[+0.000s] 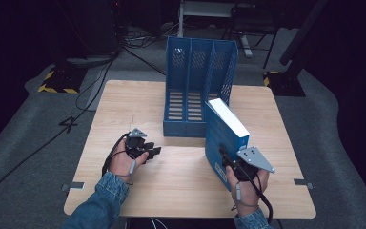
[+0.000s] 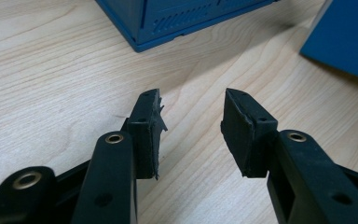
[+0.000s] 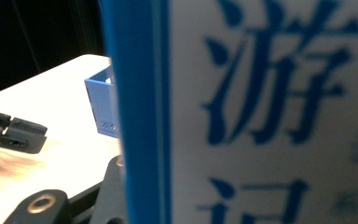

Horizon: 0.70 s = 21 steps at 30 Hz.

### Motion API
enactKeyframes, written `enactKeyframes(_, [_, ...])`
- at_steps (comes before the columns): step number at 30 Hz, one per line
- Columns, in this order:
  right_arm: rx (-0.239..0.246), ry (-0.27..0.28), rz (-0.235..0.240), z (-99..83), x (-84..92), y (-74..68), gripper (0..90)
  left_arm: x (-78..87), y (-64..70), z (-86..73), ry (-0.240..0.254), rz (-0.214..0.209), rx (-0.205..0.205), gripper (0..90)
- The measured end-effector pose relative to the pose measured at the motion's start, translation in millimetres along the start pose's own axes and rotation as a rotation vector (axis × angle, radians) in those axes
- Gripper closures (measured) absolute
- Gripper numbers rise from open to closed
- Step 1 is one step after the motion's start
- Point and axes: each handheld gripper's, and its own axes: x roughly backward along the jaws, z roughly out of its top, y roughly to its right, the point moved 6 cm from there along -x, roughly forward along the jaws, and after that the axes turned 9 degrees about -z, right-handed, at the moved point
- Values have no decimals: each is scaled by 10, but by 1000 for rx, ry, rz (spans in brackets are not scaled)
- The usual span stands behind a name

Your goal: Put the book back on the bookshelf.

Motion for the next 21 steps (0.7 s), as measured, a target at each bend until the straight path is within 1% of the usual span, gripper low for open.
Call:
enactKeyframes(1, [16,1,-15,37,9,28,617,2,-3,-7,-5,5,-3,561])
enactKeyframes(3, [20,1,-23,51,13,37,617,3,-12,-28,-19,20,-12,556])
enactKeyframes(4, [18,5,-23,73,16,44,617,6,-26,-47,-30,41,-24,552])
enactKeyframes(6, [8,12,-20,133,22,68,617,20,-50,-81,-51,70,-36,546])
enactKeyframes(8, [3,19,-21,189,25,87,617,45,-72,-114,-63,86,-34,539])
enactKeyframes(9, [7,29,-28,262,28,108,617,77,-94,-142,-65,100,-35,533])
enactKeyframes(10, [7,32,-32,288,29,114,617,94,-104,-158,-53,103,-27,530])
enactKeyframes(12, [9,35,-36,322,33,125,617,114,-122,-184,-57,105,-20,524])
enactKeyframes(17, [-17,63,-31,533,46,177,617,197,-173,-274,-56,133,1,517])
enactKeyframes(18, [-14,66,-35,576,46,186,617,216,-182,-283,-58,142,-5,514])
enactKeyframes(20, [-9,79,-41,674,36,202,617,257,-193,-308,-42,150,3,498])
enactKeyframes(21, [-15,83,-37,715,30,205,617,271,-207,-328,-43,157,6,489])
